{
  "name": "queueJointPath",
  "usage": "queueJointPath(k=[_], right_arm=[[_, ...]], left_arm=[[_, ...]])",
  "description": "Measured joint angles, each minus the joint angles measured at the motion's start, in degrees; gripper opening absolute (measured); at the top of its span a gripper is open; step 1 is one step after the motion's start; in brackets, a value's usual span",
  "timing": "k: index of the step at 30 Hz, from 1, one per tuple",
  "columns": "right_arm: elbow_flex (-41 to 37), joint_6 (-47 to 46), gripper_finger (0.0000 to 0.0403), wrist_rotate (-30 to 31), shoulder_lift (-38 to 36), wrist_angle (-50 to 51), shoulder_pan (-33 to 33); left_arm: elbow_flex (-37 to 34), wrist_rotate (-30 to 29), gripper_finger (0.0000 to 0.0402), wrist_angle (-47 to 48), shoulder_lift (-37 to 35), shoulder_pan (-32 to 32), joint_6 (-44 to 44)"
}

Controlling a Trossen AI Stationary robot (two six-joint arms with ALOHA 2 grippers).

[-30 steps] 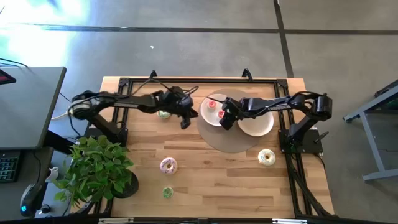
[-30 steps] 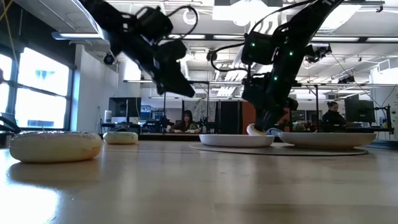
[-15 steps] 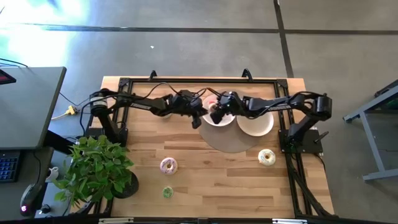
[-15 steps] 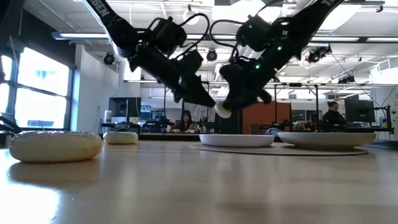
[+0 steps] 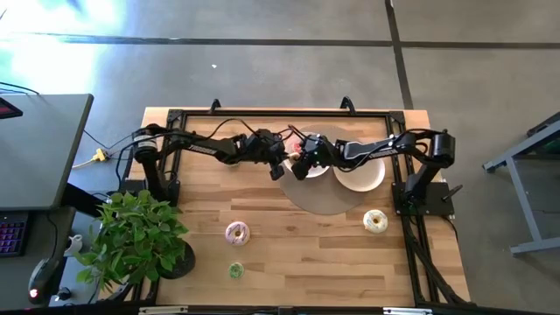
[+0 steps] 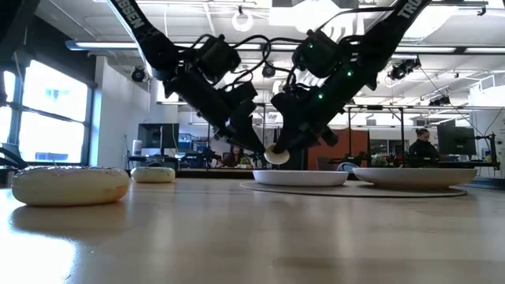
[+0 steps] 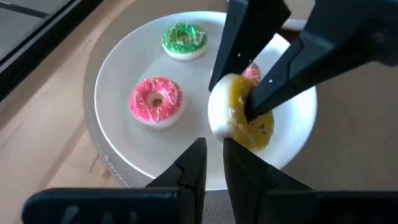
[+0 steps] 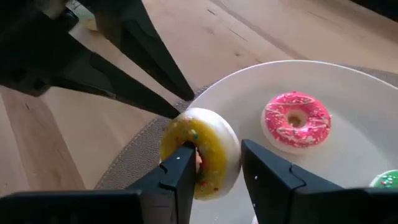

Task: Pick & Place donuts
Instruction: Put the small yellow donut on the white plate, then put the large white donut on the brown plate

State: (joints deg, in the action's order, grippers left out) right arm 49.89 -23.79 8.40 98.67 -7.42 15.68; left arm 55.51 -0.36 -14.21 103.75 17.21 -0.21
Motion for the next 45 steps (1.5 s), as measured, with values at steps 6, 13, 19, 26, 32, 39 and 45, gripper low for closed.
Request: queueJointPath(k=[6,13,19,26,32,39,45], right_arm=[[0.0,-0.4,0.0123,-0.2,0.0,1.7,0.0],[0.0,-2.9,0.0123,0.0,0.0,6.4,0.0],[0.0,1.3,0.0124,0.4,-0.9,6.3,0.0],[0.0,4.7,0.0124,2.7,-10.0,12.7,-0.1],[0.0,4.4,0.0124,-0.3,-20.1,25.5,-5.7],[0.0,-5.1,0.0124,-3.6,-24.3,46.3,-18.4],[-2.7,-19.9,0.0124,-7.0,-23.7,63.2,-25.7]], left_arm=[[0.1,0.2,0.0053,0.5,1.5,0.0,0.0],[0.1,0.2,0.0053,1.0,1.5,0.0,0.0],[0.1,0.3,0.0052,1.6,1.5,0.0,0.0],[0.0,5.4,0.0052,6.0,-3.2,0.0,-0.4],[0.0,7.5,0.0052,12.7,-10.1,0.0,-0.4],[0.0,7.3,0.0052,18.9,-17.9,0.0,-0.3],[0.1,7.3,0.0052,19.6,-20.7,0.0,-0.3]])
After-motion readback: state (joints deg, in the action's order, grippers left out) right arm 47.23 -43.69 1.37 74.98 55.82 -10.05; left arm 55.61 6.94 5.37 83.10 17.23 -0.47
